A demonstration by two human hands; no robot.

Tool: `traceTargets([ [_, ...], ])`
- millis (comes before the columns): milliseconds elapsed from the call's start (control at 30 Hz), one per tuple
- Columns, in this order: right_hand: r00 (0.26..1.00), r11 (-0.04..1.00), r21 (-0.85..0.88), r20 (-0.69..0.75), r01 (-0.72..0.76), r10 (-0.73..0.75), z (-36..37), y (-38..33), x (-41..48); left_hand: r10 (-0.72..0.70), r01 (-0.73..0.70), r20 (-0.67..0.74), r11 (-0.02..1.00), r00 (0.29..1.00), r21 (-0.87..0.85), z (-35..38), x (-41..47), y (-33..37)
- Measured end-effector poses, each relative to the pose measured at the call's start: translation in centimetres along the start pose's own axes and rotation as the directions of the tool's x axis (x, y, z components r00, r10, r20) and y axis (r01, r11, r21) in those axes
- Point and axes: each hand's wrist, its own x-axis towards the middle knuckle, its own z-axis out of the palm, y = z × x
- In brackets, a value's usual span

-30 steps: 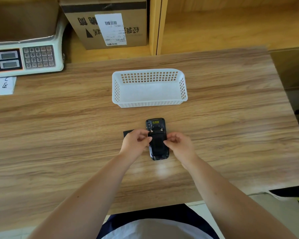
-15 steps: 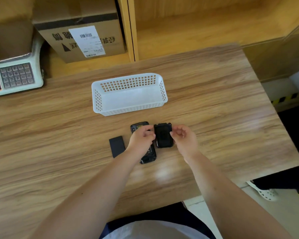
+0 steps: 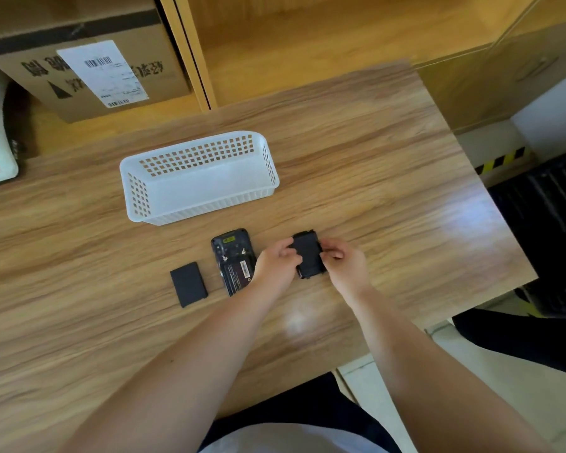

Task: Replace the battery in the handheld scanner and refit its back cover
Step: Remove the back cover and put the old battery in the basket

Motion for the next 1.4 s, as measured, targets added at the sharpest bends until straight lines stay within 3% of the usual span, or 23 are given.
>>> traceTargets([
  [200, 1.0, 1.0, -0.017, 0.001, 0.003, -0.003, -0.3, -0.1, 0.0, 0.003, -0.003, -0.007, 1.0, 1.0, 0.015, -0.1, 0.0, 0.5],
  [433, 1.0, 0.996, -0.086, 0.002, 0.025, -0.025, -0.8, -1.9, 0.5, 0.239, -0.218, -0.075, 0.951, 0.968, 0.22, -5.8, -0.7, 2.4],
  [533, 0.983, 0.98, -0.128, 0.121, 0.153, -0.138, 0.5, -3.8, -0.4, 0.311, -0.262, -0.115, 0.912, 0.943, 0.317, -9.2, -1.1, 1.7],
  [633, 0.921, 0.927, -0.221, 0.319, 0.303, -0.225, 2.7, -5.3, -1.4, 0.331, -0.246, -0.126, 0.863, 0.935, 0.441, -11.5, -1.9, 0.2],
  [833, 0.828, 0.871, -0.273, 0.512, 0.408, -0.228, 6.0, -6.0, -1.8, 0.357, -0.243, -0.101, 0.791, 0.929, 0.562, -13.1, -2.6, -4.3],
  [967, 0.713, 0.65, -0.418, 0.64, 0.635, -0.285, 7.1, -5.1, -1.5, 0.409, -0.329, 0.014, 0.714, 0.913, 0.618, -12.8, -2.7, -6.6],
  [1100, 0.635, 0.484, -0.453, 0.697, 0.749, -0.332, 7.0, -4.1, -1.1, 0.404, -0.347, 0.094, 0.62, 0.91, 0.704, -12.0, -2.4, -8.0],
  [1300, 0.564, 0.345, -0.454, 0.737, 0.821, -0.373, 6.9, -2.9, -0.3, 0.492, -0.349, 0.132, 0.38, 0.86, 0.857, -11.4, -2.1, -9.0],
  [1400, 0.487, 0.179, -0.457, 0.757, 0.871, -0.436, 6.9, -2.5, -0.2, 0.546, -0.347, 0.196, 0.188, 0.815, 0.919, -11.5, -1.5, -9.1],
])
